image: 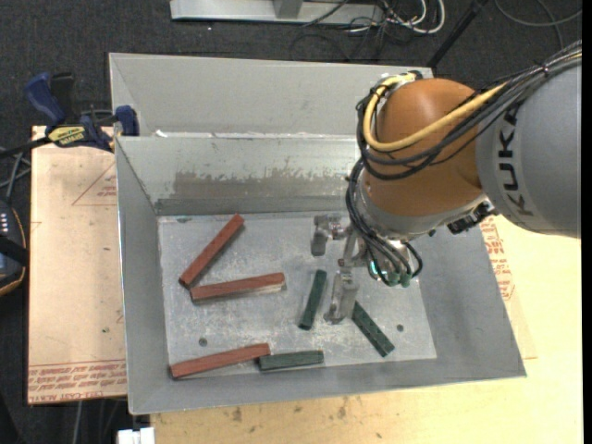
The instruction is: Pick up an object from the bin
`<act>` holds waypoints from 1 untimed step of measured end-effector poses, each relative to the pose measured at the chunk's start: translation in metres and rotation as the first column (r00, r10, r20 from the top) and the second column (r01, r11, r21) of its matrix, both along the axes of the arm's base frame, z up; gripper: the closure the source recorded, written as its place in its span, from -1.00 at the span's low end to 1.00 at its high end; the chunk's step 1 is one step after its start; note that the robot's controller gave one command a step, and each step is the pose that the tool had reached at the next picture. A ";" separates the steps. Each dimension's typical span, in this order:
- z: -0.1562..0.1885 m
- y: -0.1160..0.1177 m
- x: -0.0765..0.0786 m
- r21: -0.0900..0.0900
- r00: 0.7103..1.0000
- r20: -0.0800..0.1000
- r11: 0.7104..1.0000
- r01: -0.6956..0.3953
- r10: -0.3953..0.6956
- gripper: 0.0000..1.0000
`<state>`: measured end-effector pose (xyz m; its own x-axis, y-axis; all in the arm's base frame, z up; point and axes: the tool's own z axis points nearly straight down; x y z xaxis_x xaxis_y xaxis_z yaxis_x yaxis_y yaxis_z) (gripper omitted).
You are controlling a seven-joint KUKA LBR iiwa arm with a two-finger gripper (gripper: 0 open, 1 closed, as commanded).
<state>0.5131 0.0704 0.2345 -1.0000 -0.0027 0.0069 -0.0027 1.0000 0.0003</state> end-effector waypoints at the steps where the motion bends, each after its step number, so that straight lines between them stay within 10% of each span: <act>1: 0.003 0.000 0.002 0.001 1.000 0.008 1.000 0.003 -0.003 -1.00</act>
Offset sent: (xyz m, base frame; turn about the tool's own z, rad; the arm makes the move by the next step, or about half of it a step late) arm -0.0144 0.0922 -0.1645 -0.2213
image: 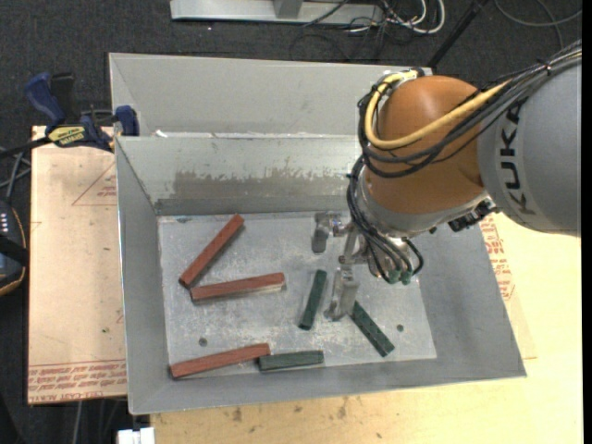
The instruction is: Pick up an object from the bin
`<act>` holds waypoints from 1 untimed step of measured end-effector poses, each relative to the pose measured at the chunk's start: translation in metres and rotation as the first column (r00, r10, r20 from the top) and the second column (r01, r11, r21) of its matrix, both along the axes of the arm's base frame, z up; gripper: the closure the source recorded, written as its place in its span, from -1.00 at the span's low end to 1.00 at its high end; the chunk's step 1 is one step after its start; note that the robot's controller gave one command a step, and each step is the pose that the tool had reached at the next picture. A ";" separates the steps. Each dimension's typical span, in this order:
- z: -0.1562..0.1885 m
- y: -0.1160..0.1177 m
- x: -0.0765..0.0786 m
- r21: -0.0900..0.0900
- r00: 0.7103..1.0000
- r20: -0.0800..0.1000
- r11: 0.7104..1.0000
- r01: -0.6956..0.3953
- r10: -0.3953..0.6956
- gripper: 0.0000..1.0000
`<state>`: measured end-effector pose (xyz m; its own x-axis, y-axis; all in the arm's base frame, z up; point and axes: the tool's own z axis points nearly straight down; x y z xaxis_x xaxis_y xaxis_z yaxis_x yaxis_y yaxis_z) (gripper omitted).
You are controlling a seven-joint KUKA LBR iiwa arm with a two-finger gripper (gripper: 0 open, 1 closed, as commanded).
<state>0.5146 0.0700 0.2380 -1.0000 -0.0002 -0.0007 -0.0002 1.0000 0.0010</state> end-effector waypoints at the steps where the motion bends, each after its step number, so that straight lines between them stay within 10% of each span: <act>1: -0.069 0.039 -0.006 0.000 0.996 0.004 0.996 -0.094 0.094 -1.00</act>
Offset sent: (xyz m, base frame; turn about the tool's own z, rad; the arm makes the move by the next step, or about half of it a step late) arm 0.0156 0.1261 -0.0780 -0.2153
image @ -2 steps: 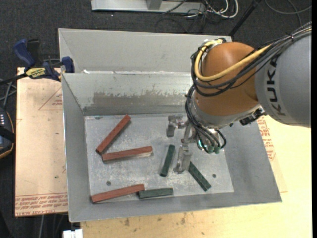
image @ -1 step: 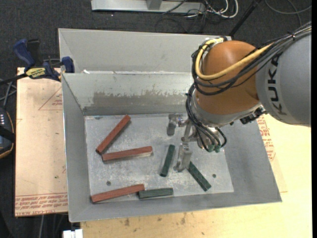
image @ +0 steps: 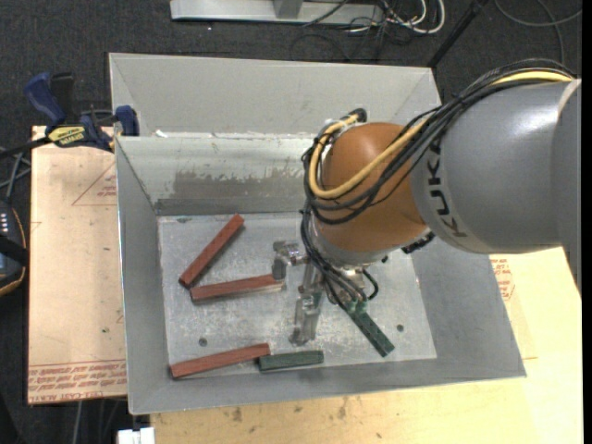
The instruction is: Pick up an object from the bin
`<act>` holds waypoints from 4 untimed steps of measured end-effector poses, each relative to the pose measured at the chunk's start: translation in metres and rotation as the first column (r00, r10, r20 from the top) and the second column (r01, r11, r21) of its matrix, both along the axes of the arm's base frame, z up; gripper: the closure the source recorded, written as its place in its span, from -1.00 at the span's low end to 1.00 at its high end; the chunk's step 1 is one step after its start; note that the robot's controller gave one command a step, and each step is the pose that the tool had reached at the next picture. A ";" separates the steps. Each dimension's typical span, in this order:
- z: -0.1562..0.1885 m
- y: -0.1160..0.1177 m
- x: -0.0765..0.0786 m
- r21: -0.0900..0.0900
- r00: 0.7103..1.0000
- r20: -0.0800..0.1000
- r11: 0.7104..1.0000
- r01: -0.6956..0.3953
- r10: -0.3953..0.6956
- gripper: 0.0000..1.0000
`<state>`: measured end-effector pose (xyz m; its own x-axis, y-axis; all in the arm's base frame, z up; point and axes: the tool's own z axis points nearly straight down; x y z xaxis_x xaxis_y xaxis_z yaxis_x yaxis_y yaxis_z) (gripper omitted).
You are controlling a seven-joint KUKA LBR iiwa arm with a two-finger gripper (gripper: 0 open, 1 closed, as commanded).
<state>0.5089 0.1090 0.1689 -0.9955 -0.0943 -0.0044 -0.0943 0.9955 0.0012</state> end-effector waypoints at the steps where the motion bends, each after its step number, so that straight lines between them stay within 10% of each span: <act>1: -0.009 0.079 0.018 0.000 0.994 -0.003 0.994 -0.113 0.113 -1.00; 2: -0.052 0.067 0.023 0.002 0.972 -0.001 0.972 -0.233 0.233 -1.00; 3: -0.094 0.068 -0.018 -0.001 0.989 -0.001 0.989 -0.146 0.146 -1.00; 4: -0.101 0.083 -0.029 0.004 0.973 0.021 0.974 -0.228 0.228 1.00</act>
Offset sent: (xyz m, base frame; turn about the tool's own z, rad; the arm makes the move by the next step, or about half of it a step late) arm 0.0244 0.0535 -0.0621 -0.2428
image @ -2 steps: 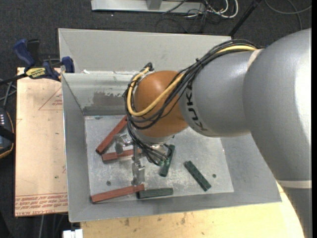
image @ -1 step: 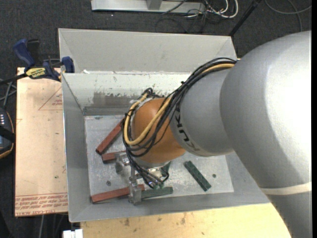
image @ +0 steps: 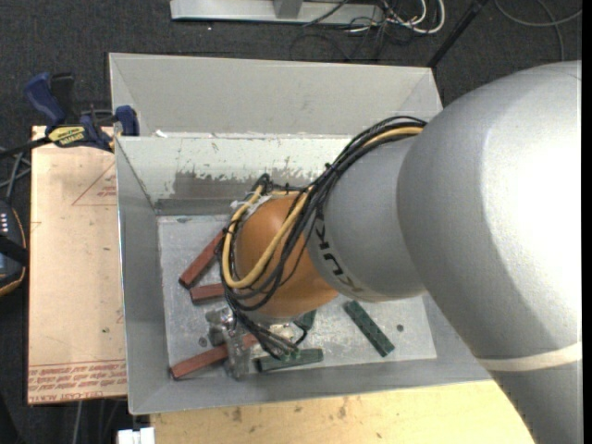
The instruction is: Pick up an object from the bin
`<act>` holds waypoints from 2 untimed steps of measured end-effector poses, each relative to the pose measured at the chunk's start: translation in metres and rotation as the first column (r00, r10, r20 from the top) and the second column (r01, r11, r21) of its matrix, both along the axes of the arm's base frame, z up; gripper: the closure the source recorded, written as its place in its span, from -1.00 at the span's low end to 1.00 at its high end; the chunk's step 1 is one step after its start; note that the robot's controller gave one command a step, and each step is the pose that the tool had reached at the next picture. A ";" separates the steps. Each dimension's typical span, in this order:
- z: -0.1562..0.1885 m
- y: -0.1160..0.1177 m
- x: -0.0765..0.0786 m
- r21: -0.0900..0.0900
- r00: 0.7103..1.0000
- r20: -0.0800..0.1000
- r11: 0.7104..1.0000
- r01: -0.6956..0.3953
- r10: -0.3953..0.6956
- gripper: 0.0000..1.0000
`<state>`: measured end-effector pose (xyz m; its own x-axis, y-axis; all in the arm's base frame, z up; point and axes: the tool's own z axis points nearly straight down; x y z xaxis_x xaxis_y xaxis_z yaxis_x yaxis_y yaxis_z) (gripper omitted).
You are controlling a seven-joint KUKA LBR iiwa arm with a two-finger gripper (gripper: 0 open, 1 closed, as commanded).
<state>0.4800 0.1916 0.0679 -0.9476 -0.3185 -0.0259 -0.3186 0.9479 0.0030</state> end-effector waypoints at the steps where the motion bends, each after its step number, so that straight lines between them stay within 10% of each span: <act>1: 0.000 0.000 0.001 -0.001 1.000 -0.003 1.000 -0.013 0.013 1.00; 2: 0.004 -0.001 0.001 -0.004 1.000 -0.009 1.000 -0.017 0.017 1.00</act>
Offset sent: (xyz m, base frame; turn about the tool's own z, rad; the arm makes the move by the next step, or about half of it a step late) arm 0.0000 -0.0001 0.0265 -0.0001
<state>0.4812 0.1910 0.0718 -0.9422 -0.3348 -0.0163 -0.3348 0.9423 0.0020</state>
